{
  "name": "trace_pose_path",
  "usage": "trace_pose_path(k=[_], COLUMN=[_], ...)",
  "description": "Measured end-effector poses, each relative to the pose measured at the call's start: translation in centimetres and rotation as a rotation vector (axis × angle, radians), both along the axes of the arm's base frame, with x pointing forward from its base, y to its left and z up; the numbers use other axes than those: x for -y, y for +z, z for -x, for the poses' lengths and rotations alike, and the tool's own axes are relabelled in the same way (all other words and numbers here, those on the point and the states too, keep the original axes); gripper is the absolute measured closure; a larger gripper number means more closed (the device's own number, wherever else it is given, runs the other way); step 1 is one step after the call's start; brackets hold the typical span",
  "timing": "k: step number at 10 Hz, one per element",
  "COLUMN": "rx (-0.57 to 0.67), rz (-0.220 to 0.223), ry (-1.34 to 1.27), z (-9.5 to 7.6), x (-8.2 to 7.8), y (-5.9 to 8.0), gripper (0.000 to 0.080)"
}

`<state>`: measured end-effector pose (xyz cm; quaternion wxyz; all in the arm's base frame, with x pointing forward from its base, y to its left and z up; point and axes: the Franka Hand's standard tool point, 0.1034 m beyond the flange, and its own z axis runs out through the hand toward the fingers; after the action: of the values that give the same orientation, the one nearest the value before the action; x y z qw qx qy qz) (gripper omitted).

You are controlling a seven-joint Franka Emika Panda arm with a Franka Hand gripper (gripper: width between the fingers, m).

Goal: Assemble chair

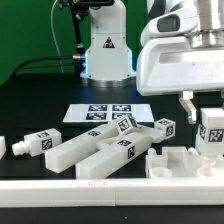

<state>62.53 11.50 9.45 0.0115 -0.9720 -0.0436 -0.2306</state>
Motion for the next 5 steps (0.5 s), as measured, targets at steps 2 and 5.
trace_pose_path(k=[2,5], rx=[0.001,0.012], rz=[-0.001,-0.001], ry=[-0.006,-0.005], z=[-0.3,-0.61], x=[0.28,0.13], y=[-0.04,-0.07], gripper=[0.0515,0.0515])
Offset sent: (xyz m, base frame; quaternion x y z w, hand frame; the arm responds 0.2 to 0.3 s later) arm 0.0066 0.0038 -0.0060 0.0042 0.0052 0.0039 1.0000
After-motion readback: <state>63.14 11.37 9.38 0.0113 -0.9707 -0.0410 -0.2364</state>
